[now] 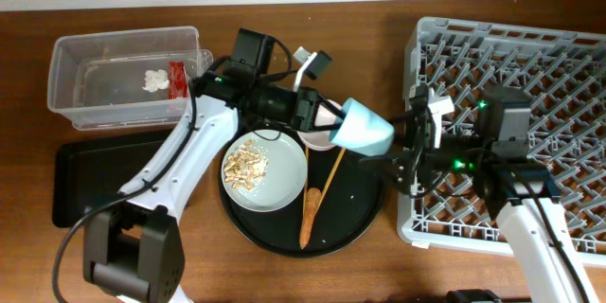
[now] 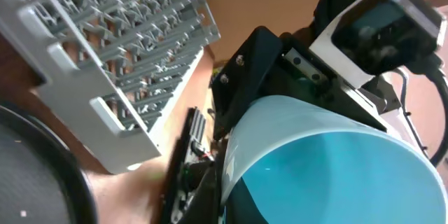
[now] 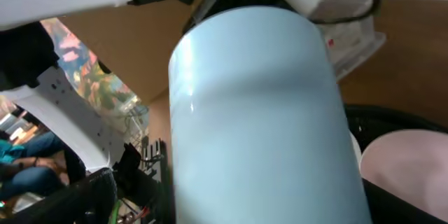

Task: Sort waste into correct bins and load items into the dishwasher rack
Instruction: 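Hand the blue cup from the left gripper to the right gripper, then place the blue cup into the dish rack with the right gripper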

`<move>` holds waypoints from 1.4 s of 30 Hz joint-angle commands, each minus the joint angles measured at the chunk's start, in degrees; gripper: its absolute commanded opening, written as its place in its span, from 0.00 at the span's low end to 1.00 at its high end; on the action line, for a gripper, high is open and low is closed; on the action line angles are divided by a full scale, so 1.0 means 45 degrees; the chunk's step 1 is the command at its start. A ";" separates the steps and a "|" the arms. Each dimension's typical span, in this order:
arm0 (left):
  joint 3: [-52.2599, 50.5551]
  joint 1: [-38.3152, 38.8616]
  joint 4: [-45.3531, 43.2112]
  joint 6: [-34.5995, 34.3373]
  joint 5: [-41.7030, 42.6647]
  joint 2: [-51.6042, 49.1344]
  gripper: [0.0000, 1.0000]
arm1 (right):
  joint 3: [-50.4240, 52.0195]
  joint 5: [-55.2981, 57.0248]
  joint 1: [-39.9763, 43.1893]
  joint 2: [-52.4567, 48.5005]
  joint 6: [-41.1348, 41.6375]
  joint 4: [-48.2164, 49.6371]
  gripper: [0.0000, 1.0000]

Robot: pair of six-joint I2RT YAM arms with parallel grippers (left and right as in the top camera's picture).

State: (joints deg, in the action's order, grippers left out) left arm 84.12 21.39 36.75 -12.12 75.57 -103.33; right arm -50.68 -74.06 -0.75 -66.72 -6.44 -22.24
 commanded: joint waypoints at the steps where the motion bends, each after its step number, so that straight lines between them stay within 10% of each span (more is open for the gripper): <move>1: 0.0214 0.0243 -0.0068 -0.0403 0.0219 0.0291 0.00 | -0.0194 -0.0447 -0.0267 -0.0024 -0.0131 0.0437 0.98; 15: 0.0214 0.0311 -0.0068 -0.0539 0.0214 0.0291 0.00 | -0.0194 0.0097 -0.0267 -0.0024 -0.0131 0.1579 0.70; 23: 0.0214 -0.0461 0.0233 -0.0525 -0.3594 0.0301 0.41 | -0.0194 0.4352 -0.0248 -0.0024 -0.0044 0.0039 0.60; 28: 0.0214 -0.2686 0.3716 0.0398 -0.9787 0.0432 0.59 | -0.0432 0.7893 -0.0141 -0.0019 0.0369 -0.1948 0.56; 33: 0.0214 -0.5853 0.6397 0.0952 -1.4115 0.1103 0.62 | -0.2540 1.0943 0.2293 -0.0019 0.1205 -0.6227 0.57; 42: 0.0214 -0.6873 0.6999 0.0947 -1.4183 0.1185 0.63 | -0.4386 1.4678 0.8548 -0.0350 0.3007 -0.8461 0.57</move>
State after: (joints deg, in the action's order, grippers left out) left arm 84.66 -9.37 68.16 -8.78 12.49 -99.42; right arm -69.21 -13.45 32.51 -67.26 2.28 -60.07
